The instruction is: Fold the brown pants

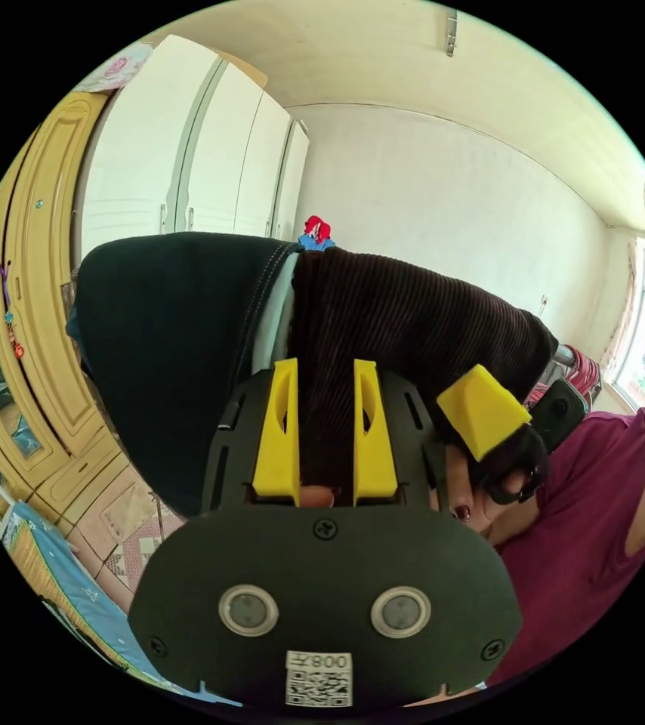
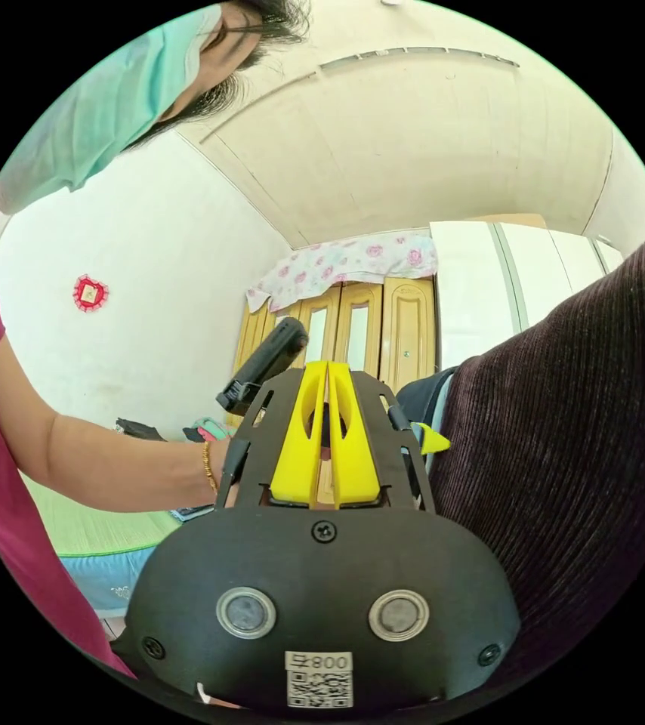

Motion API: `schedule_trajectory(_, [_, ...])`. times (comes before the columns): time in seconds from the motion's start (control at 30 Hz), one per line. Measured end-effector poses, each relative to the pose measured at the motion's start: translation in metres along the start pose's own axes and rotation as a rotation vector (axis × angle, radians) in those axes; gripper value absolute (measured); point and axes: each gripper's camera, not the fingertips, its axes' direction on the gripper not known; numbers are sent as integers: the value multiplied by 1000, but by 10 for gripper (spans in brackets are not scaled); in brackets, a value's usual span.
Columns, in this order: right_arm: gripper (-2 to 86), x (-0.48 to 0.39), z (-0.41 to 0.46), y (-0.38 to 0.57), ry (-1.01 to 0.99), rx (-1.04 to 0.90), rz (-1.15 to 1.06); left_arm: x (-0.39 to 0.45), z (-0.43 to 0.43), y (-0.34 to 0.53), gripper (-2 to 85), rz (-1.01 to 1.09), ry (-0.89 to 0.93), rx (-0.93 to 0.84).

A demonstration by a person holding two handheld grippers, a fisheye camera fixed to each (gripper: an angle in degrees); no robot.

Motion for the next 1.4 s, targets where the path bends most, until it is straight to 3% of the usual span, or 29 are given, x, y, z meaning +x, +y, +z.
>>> schedule_trajectory(0.1, [1,13,-8,9,-1,19,0,1,3,9,115,6,-7,-17])
schedule_trajectory(0.23, [0,37,-9,25,-9,6,10,-6,-6,33,67,-42,159,-10])
schedule_trajectory(0.37, [0,59,-7,42,-16,-2,8,9,-42,66,33,-37,62,32])
schedule_trajectory(0.53, [1,76,0,64,-105,-7,1,22,-145,121,19,-110,41,268])
schedule_trajectory(0.77, [0,82,4,87,-290,-26,-122,64,-262,163,11,-81,-55,397])
schedule_trajectory(0.9, [0,92,-3,108,-291,-16,-213,87,-344,213,10,-103,-92,548])
schedule_trajectory(1.0, [0,108,9,136,-284,-68,-254,114,-410,260,9,-95,-174,664])
schedule_trajectory(1.17, [0,156,87,226,-343,-389,-143,177,-507,339,10,-81,-361,778])
schedule_trajectory(1.27, [-1,191,113,260,-286,-380,-34,221,-552,382,11,-63,-477,765])
schedule_trajectory(1.33, [-3,183,132,287,-119,-376,-137,257,-576,415,12,-47,-551,754])
schedule_trajectory(1.4, [-4,187,148,303,-243,-407,-109,280,-593,441,12,-42,-579,756])
